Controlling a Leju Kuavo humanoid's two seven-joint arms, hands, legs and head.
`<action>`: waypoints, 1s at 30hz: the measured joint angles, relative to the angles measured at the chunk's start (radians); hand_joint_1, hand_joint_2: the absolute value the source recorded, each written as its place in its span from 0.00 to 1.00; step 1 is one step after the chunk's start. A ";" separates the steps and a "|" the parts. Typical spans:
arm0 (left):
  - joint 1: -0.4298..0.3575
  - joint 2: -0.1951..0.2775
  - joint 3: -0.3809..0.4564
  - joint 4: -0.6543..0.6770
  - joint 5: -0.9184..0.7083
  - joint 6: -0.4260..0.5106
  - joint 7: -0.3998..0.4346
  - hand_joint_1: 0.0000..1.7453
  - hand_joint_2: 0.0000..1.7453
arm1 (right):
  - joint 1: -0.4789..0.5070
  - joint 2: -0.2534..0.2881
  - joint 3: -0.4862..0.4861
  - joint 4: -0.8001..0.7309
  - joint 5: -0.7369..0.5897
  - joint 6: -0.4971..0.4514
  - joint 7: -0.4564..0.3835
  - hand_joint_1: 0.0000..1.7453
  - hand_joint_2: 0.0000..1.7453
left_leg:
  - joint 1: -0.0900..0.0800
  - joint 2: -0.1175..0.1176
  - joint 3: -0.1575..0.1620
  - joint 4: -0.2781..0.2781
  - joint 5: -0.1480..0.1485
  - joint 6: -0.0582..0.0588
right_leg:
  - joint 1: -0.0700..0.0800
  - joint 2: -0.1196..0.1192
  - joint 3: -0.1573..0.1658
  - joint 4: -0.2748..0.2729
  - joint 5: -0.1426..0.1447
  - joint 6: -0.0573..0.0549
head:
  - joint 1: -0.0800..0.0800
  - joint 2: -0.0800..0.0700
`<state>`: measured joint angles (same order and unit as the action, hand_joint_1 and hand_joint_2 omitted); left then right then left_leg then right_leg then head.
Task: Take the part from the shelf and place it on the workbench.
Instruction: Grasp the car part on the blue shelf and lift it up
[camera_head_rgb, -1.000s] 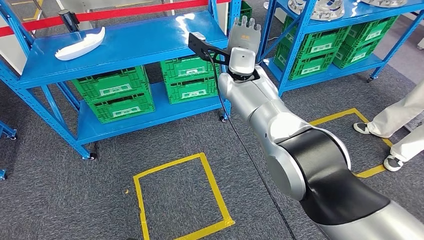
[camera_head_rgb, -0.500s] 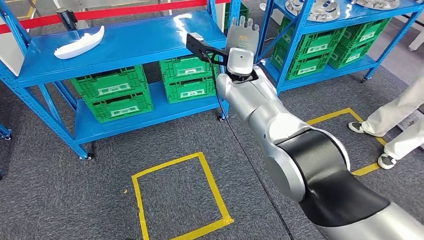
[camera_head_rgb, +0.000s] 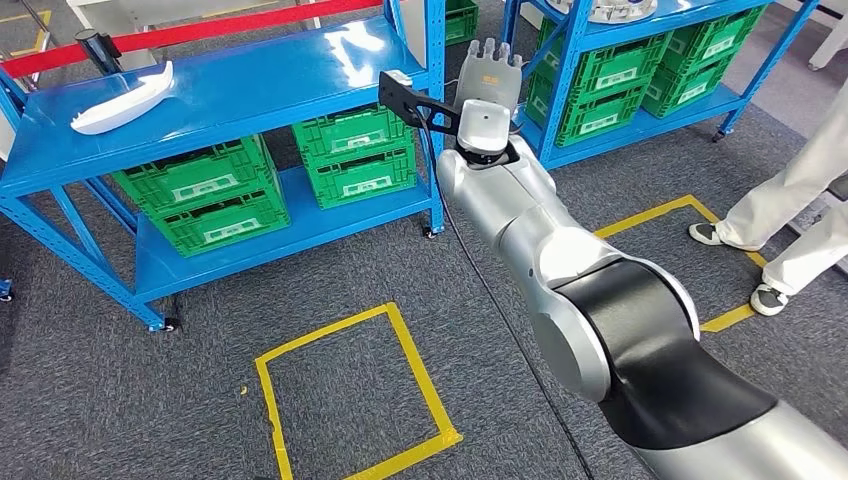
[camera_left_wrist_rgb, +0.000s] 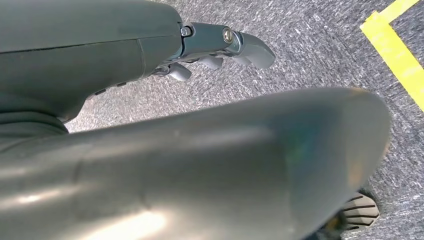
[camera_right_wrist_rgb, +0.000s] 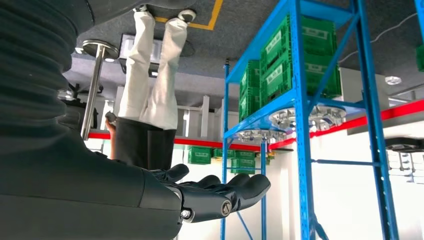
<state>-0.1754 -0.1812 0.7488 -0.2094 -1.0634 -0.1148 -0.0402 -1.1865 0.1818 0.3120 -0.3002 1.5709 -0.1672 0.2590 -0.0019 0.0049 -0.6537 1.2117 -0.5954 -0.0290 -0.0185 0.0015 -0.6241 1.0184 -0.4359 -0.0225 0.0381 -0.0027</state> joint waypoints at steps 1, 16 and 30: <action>0.001 0.000 0.000 0.000 0.000 0.000 0.002 0.00 0.00 | 0.003 0.000 0.000 0.000 0.000 0.000 -0.001 0.00 1.00 | 0.004 0.000 -0.032 0.060 -0.018 -0.005 | 0.000 0.001 0.000 0.000 0.000 0.000 | 0.000 0.000; 0.002 0.000 0.000 0.000 -0.001 0.000 0.006 0.00 0.00 | 0.014 0.003 0.004 0.000 0.000 0.005 -0.003 0.00 1.00 | 0.009 -0.004 0.054 -0.188 0.137 0.048 | -0.002 0.005 -0.118 0.255 -0.127 0.054 | 0.002 0.000; 0.004 -0.001 0.001 0.000 0.002 0.000 0.007 0.00 0.00 | 0.011 0.014 0.006 0.000 0.001 0.011 0.000 0.00 1.00 | 0.000 -0.005 -0.018 -0.040 0.054 0.006 | 0.005 -0.002 0.019 -0.009 -0.009 -0.004 | -0.006 0.000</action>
<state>-0.1716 -0.1823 0.7496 -0.2090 -1.0616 -0.1148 -0.0331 -1.1754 0.1961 0.3183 -0.3001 1.5716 -0.1559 0.2585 -0.0022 -0.0006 -0.6712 1.1720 -0.5414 -0.0232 -0.0134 -0.0003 -0.6053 1.0098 -0.4447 -0.0265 0.0321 -0.0027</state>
